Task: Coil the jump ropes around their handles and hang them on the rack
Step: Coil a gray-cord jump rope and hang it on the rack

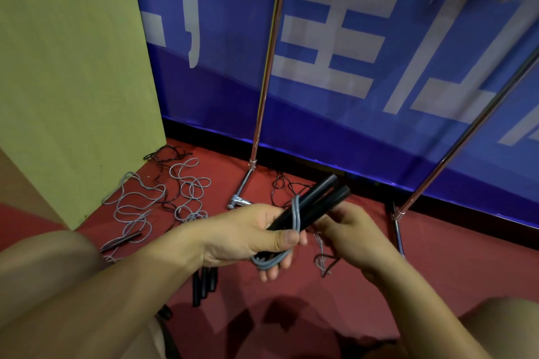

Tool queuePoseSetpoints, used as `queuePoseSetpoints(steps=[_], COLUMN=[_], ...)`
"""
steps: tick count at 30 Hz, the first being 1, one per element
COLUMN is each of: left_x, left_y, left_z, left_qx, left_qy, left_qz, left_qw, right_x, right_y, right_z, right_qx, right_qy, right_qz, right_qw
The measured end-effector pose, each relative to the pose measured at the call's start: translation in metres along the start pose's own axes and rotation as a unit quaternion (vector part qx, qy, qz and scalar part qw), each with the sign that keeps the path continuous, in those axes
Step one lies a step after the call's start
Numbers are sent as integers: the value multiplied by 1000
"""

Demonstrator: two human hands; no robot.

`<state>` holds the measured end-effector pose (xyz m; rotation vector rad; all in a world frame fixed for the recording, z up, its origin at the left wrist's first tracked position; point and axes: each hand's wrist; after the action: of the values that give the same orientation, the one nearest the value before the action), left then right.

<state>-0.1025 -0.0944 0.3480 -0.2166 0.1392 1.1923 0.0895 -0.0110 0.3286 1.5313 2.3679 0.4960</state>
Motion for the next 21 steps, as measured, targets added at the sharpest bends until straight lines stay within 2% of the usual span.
queuePoseSetpoints(steps=[7, 11, 16, 21], left_x=[5, 6, 8, 8], left_y=[6, 9, 14, 19], left_z=[0, 4, 7, 9], left_qx=[-60, -91, -60, -14], left_qy=[-46, -65, -60, -56], left_qz=[117, 166, 240, 272], left_qw=[990, 980, 967, 961], right_x=[-2, -1, -1, -5], right_y=[-2, -3, 9, 18], right_z=[-2, -7, -9, -10], right_qx=[67, 125, 136, 131], right_qy=[-16, -49, -32, -21], right_qz=[-49, -35, -36, -59], right_qw=[996, 990, 990, 989])
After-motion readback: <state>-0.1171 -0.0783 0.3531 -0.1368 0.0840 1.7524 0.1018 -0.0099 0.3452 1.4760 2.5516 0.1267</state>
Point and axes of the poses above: each hand's wrist, its own x-axis towards the middle knuckle, its own y-axis out of the back of the hand, z = x × y, and after that the axes turned 5 degrees about z, right-handed
